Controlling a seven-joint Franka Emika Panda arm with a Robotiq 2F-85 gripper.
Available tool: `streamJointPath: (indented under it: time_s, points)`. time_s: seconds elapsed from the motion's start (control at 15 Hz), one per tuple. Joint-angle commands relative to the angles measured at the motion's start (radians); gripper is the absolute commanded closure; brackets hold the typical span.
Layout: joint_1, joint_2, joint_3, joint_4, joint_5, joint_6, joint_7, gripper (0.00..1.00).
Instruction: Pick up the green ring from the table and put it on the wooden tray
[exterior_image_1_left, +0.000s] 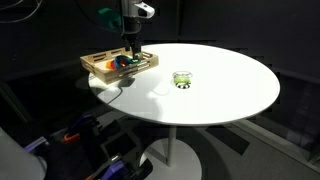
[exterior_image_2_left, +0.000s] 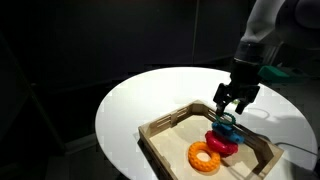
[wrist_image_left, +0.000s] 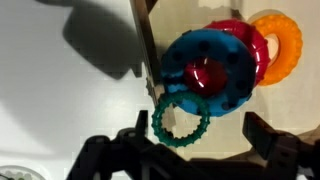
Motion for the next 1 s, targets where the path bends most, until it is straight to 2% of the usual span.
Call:
streamJointPath:
  time_s: [0.0, 0.73, 0.93]
  points:
    - [-0.007, -0.016, -0.003, 0.013, -0.052, -0.071, 0.0, 0.0]
    - [-0.065, -0.089, -0.047, 0.011, -0.3, -0.171, 0.052, 0.0]
    - [-0.087, -0.119, -0.058, 0.008, -0.331, -0.204, 0.056, 0.0]
